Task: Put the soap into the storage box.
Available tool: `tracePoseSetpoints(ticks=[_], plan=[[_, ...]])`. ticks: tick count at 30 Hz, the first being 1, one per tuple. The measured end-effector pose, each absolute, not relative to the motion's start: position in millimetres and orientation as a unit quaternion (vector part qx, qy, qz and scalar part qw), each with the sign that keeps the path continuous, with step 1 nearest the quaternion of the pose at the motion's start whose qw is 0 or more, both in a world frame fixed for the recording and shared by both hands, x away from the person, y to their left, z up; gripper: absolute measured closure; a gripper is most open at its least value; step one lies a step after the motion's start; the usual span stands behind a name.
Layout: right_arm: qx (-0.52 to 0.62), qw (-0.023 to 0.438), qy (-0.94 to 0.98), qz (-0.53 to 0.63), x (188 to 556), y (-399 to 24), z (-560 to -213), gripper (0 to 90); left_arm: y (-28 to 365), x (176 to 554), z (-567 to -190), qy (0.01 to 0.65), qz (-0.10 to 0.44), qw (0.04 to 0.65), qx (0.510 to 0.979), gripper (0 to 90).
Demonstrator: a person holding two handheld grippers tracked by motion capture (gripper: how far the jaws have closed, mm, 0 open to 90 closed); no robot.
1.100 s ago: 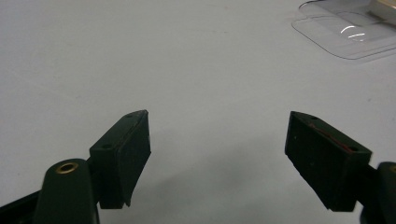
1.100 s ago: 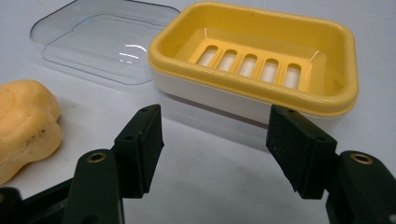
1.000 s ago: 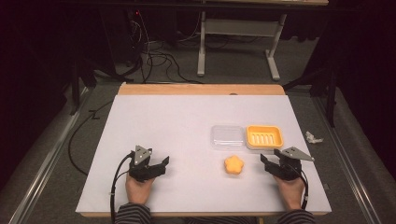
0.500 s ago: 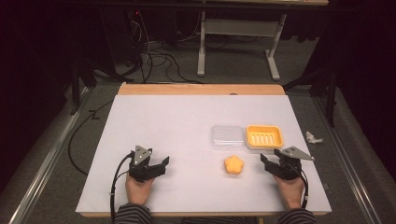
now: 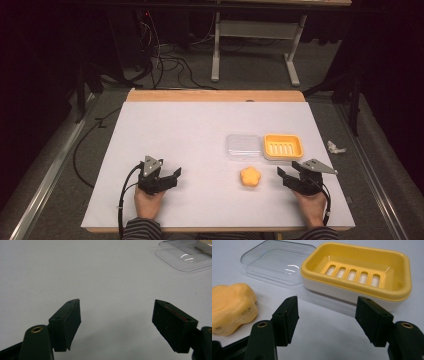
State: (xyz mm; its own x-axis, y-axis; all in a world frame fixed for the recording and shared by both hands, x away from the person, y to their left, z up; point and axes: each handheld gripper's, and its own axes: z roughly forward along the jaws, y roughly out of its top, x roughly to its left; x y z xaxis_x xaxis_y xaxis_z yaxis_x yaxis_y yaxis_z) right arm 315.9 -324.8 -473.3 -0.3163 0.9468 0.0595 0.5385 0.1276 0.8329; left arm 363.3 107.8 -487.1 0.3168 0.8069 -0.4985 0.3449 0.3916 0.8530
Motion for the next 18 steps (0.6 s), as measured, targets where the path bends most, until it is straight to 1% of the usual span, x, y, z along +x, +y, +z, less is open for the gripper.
tracePoseSetpoints(ticks=[6, 18], plan=[[0.521, 0.240, 0.714, 0.402, 312, -321, -471, 35.2, 107, 363, -487, 0.555, 0.187, 0.623, 0.518, 23.5], [0.517, 0.231, 0.717, 0.405, 304, -308, -459, 34.0, 108, 364, -487, 0.559, 0.188, 0.623, 0.513, 23.3]])
